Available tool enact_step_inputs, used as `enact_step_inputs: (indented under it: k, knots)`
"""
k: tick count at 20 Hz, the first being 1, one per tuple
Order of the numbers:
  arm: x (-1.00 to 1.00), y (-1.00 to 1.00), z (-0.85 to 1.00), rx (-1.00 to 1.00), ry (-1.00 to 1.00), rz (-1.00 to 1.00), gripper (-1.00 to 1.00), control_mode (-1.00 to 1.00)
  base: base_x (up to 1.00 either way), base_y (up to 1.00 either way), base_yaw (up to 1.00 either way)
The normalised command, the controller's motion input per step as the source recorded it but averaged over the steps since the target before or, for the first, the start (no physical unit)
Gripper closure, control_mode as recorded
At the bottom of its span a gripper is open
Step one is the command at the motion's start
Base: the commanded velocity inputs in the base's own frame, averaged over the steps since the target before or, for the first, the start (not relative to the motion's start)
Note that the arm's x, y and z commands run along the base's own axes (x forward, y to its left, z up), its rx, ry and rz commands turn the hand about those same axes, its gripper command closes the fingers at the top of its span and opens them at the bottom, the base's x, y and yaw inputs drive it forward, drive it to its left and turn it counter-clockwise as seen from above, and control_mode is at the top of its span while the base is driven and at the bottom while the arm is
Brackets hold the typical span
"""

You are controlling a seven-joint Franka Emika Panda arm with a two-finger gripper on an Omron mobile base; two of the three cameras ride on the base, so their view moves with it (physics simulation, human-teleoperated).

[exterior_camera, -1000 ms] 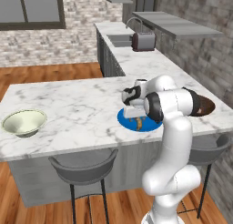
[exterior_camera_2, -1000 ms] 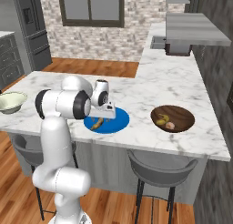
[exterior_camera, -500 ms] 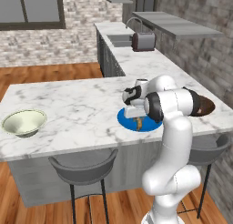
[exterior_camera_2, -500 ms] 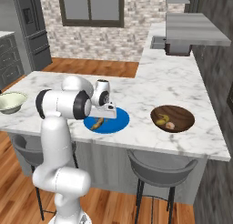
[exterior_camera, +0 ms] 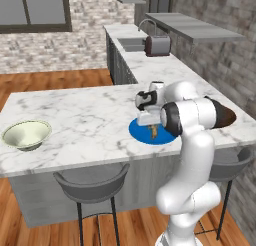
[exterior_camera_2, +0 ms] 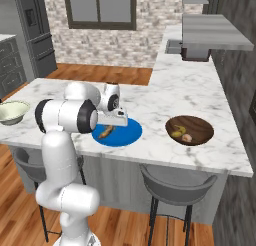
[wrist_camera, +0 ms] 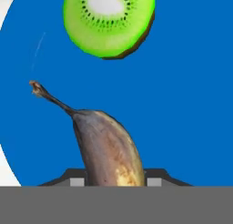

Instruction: Take the fruits from the plate on the dining counter and place two fruits in each bowl.

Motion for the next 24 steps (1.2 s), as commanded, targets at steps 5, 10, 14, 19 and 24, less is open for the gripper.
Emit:
enact_step_inputs:
  k: [5,10,14,19,24]
  knots:
    - [-0.55,0.07,1.0,-0.01,0.0,0.0,1.0,-1.0,0.0,0.0,0.0]
    - [-0.65,0.0,0.96,0.0,0.0,0.0,1.0,-1.0,0.0,0.0,0.0]
    - [-0.44,-0.03,0.63,0.0,0.0,0.03,1.0,-1.0,0.0,0.0,0.0]
    - [-0.54,-0.28,0.13,0.0,0.0,0.01,1.0,-1.0,0.0,0.0,0.0]
    - [-0.3,-0.09,0.0,0.0,0.0,0.0,1.0,-1.0,0.0,0.0,0.0]
